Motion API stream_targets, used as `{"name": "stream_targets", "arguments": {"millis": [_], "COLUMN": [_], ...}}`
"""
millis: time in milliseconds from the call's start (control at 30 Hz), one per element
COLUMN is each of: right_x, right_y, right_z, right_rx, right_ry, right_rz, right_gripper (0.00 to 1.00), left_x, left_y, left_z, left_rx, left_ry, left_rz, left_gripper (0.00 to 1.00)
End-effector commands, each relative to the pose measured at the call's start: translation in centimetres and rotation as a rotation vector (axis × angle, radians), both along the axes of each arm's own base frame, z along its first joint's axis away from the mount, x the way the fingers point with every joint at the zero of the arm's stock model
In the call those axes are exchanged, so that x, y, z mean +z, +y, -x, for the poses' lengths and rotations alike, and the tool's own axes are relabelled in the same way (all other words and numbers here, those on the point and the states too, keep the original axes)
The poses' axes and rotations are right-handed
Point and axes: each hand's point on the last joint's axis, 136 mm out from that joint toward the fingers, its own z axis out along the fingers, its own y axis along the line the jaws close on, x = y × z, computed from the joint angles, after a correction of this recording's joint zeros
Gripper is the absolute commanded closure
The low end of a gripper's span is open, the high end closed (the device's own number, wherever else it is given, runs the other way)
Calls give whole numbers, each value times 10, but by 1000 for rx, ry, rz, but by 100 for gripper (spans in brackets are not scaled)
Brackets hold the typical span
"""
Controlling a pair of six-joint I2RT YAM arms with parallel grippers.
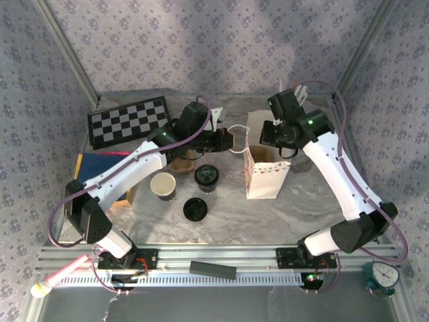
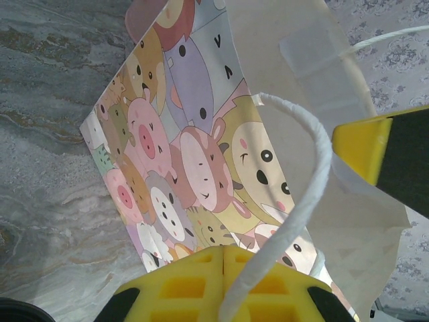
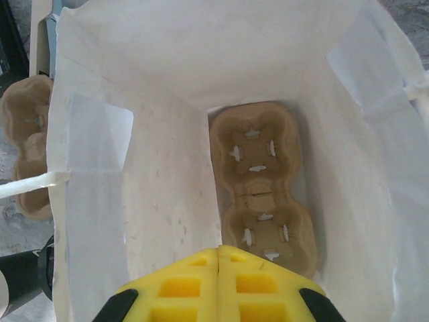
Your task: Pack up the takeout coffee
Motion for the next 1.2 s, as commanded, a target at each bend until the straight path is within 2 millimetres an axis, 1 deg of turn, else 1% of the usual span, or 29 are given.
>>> {"name": "stream_targets", "arguments": {"millis": [0, 233, 367, 433, 467, 533, 567, 600, 633, 700, 733, 800, 833, 867, 900, 933, 967, 1033, 1067, 1133, 1167], "right_x": [17, 23, 25, 27, 29, 34, 38, 42, 46, 53, 56, 63, 65, 67, 68, 69, 68, 63, 59, 50, 45], "right_y": [-7, -7, -6, -5, -5, -5, -4, -2, 0, 8, 12, 24, 29, 36, 45, 52, 60, 78, 86, 102, 112], "right_z": [10, 13, 16, 18, 19, 20, 21, 22, 23, 25, 25, 27, 28, 29, 30, 31, 31, 33, 33, 34, 36], "right_rx": [-1, 8, 20, 29, 32, 42, 50, 59, 74, 109, 124, 170, 186, 209, 234, 254, 279, 328, 349, 384, 409], "right_ry": [-36, -61, -70, -85, -94, -117, -133, -149, -163, -194, -207, -228, -235, -239, -239, -237, -232, -207, -191, -147, -125], "right_rz": [15, -3, -18, -28, -34, -44, -51, -60, -67, -84, -89, -102, -105, -107, -106, -101, -91, -64, -45, -14, -2], "right_gripper": [100, 100, 97, 97, 97, 96, 96, 95, 94, 90, 87, 73, 69, 65, 58, 53, 50, 45, 42, 34, 32], "left_x": [15, 25, 38, 47, 53, 62, 68, 72, 74, 80, 80, 81, 80, 78, 75, 71, 67, 54, 48, 39, 34], "left_y": [0, 2, 7, 12, 16, 26, 33, 40, 46, 65, 74, 94, 104, 115, 129, 139, 154, 178, 190, 210, 219], "left_z": [-7, -8, -10, -11, -12, -14, -15, -16, -18, -20, -21, -22, -23, -23, -24, -25, -25, -25, -23, -19, -16], "left_rx": [15, 21, 44, 61, 72, 104, 121, 139, 158, 207, 230, 277, 300, 329, 364, 392, 432, 495, 523, 576, 600], "left_ry": [-26, -42, -66, -82, -94, -118, -128, -133, -135, -146, -152, -158, -159, -155, -148, -139, -126, -92, -79, -56, -48], "left_rz": [20, 24, 32, 34, 34, 30, 34, 38, 41, 38, 29, 15, 9, -2, -14, -20, -25, -35, -37, -45, -50], "left_gripper": [95, 69, 62, 61, 60, 53, 52, 52, 49, 41, 39, 36, 35, 32, 23, 17, 15, 3, 2, 0, 0]}}
